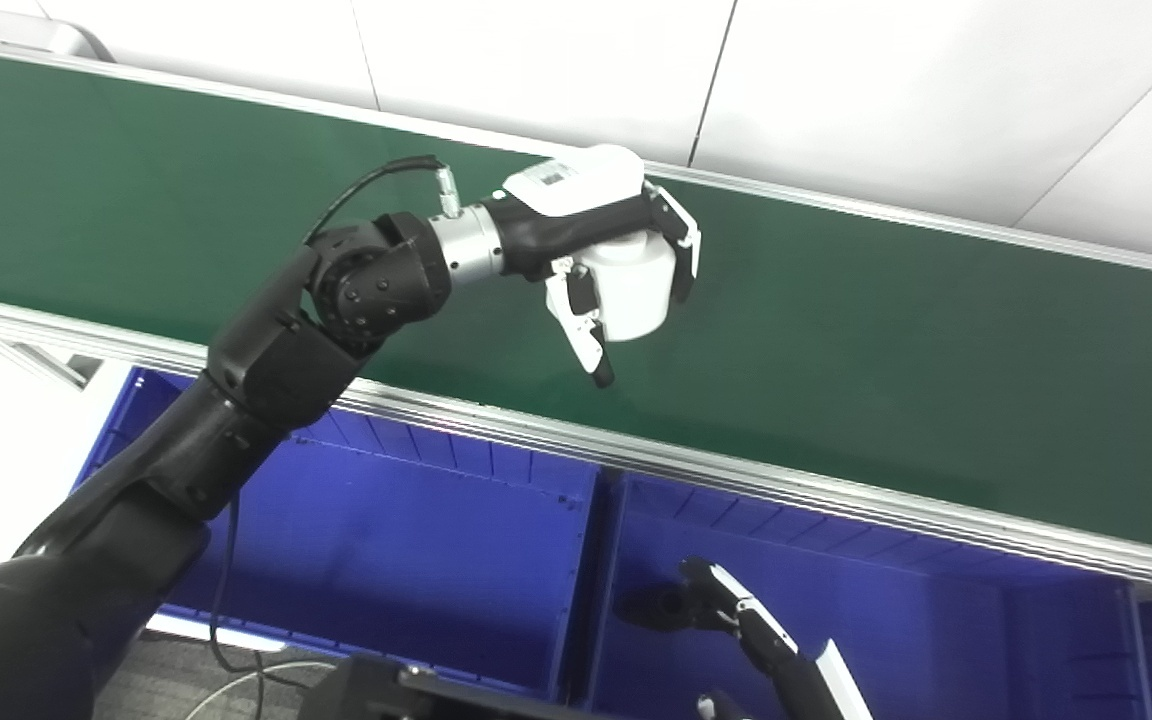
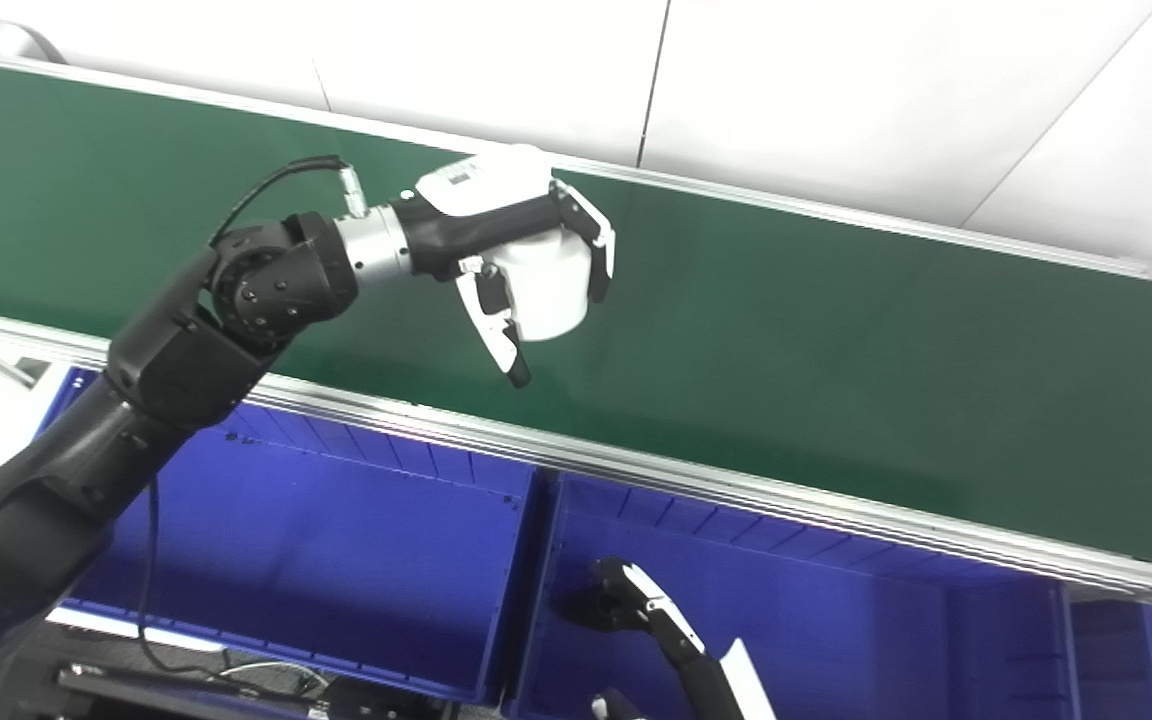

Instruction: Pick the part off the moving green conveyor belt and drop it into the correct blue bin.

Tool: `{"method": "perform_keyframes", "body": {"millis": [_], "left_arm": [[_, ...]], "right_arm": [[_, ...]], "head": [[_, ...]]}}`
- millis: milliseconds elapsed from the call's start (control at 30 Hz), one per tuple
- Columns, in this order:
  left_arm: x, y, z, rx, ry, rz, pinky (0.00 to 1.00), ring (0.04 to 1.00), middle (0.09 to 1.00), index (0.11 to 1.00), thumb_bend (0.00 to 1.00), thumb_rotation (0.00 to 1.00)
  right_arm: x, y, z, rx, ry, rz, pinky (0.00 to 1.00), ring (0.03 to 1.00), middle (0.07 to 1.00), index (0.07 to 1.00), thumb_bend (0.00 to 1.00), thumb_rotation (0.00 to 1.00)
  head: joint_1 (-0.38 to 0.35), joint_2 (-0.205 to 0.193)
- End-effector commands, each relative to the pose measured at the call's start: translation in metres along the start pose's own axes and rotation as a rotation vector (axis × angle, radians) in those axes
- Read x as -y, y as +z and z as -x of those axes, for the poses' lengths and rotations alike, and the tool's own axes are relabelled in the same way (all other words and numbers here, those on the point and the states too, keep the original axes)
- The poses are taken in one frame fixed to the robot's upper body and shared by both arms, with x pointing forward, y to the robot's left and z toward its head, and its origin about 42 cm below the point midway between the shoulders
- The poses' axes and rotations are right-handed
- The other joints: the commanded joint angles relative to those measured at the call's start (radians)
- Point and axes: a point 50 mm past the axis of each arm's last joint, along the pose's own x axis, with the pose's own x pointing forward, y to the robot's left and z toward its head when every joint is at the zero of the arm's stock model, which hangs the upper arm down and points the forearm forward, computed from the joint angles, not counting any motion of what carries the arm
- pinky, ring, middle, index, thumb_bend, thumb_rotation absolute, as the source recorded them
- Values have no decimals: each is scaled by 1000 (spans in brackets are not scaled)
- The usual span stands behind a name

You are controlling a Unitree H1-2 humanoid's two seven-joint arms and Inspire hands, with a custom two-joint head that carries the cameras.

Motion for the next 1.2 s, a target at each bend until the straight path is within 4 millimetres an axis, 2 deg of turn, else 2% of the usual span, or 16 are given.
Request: {"method": "perform_keyframes", "body": {"millis": [0, 233, 433, 667, 933, 1167], "left_arm": [[-15, 7, 5, 51, 57, -19, 153, 209, 265, 202, 673, 0], [-20, 12, 27, 23, 84, 17, 149, 208, 275, 209, 686, 0], [-18, 20, 54, -11, 108, 27, 149, 203, 266, 215, 660, 0], [-16, 30, 72, 3, 125, 35, 135, 190, 259, 214, 675, 0], [-6, 32, 104, -22, 102, 63, 142, 201, 270, 220, 698, 0], [9, 31, 137, -98, 82, 109, 149, 200, 263, 217, 676, 0]], "right_arm": [[-3, 7, 2, 42, 1, -10, 781, 877, 922, 884, 537, 846], [-3, 10, 1, 37, 0, -13, 780, 877, 923, 885, 542, 850], [-1, 9, 4, 39, -2, -15, 786, 880, 925, 887, 542, 847], [-1, 10, 6, 34, 0, -11, 790, 882, 925, 888, 538, 850], [-3, 12, 8, 30, 0, -20, 792, 885, 928, 893, 539, 860], [-6, 12, 10, 25, -2, -22, 793, 885, 932, 897, 543, 868]], "head": [[1, 0], [-2, 7], [5, 12], [9, 19], [10, 29], [8, 36]]}}
